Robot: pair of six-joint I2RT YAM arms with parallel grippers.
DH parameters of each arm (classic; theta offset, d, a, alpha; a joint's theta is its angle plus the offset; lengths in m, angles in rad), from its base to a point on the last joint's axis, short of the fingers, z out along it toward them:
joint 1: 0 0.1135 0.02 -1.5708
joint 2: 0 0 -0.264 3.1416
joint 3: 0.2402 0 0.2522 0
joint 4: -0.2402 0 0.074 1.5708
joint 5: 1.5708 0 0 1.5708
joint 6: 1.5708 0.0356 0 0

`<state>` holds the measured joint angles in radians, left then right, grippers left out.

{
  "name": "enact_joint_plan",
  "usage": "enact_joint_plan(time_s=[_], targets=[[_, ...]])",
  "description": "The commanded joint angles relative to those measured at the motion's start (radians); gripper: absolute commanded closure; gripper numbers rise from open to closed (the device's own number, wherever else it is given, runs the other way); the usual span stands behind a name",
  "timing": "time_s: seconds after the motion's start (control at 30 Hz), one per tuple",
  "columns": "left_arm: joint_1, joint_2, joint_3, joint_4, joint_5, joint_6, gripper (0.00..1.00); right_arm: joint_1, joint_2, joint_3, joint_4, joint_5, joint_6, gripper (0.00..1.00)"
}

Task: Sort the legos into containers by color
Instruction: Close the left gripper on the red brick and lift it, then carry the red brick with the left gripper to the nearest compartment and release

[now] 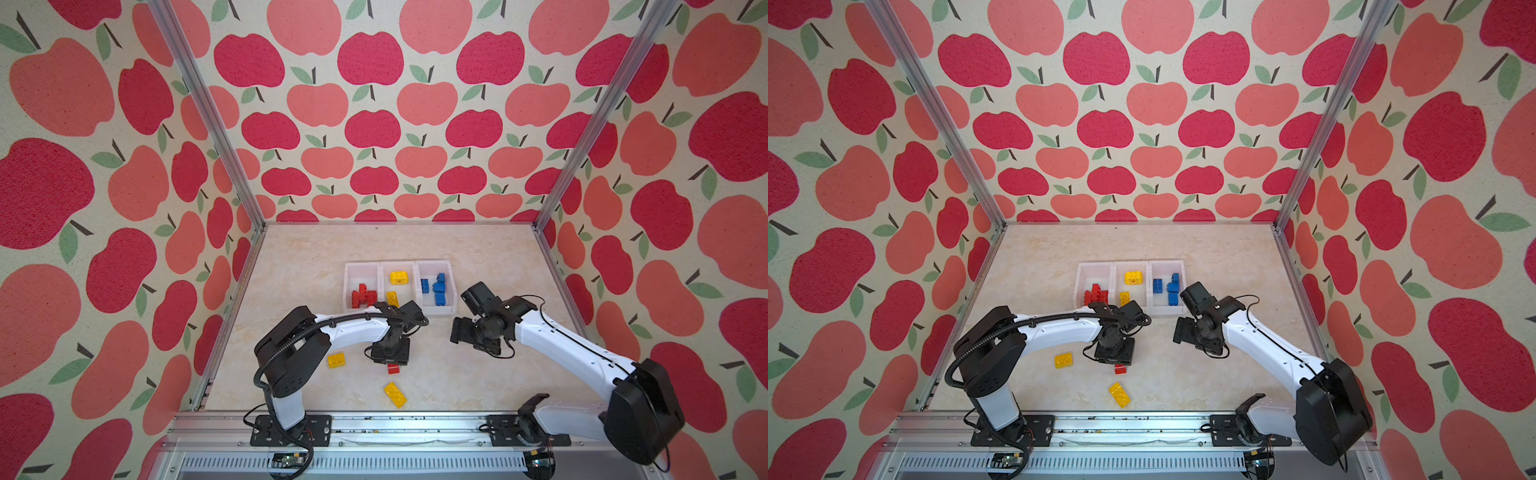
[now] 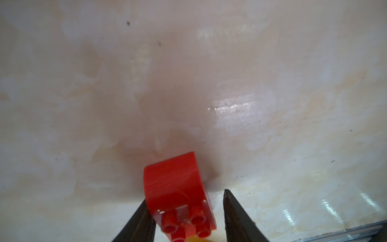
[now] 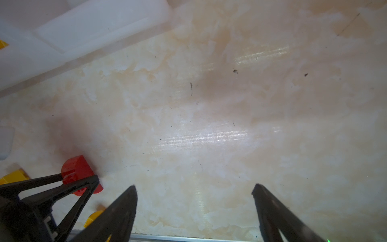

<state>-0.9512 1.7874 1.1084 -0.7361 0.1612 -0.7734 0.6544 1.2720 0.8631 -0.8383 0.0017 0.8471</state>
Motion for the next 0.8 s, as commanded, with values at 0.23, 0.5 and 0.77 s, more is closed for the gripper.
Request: enact_joint_plan(time_s=[0.23, 0.5, 0.77], targets=[[-0.004, 0.038, 0.061, -0.065, -0.043, 0.003, 0.64, 0.007, -0.001, -0.007, -0.004, 0.01, -0.013, 0.11], [0.013, -0.024, 0.091, -0.104, -0.089, 0.02, 0.67, 0.007, 0.009, 0.019, -0.001, 0.009, -0.022, 0.11], [0.081, -0.15, 0.139, -0.138, -0.142, 0.052, 0.68, 0.007, 0.031, 0.068, -0.005, 0.008, -0.031, 0.11]])
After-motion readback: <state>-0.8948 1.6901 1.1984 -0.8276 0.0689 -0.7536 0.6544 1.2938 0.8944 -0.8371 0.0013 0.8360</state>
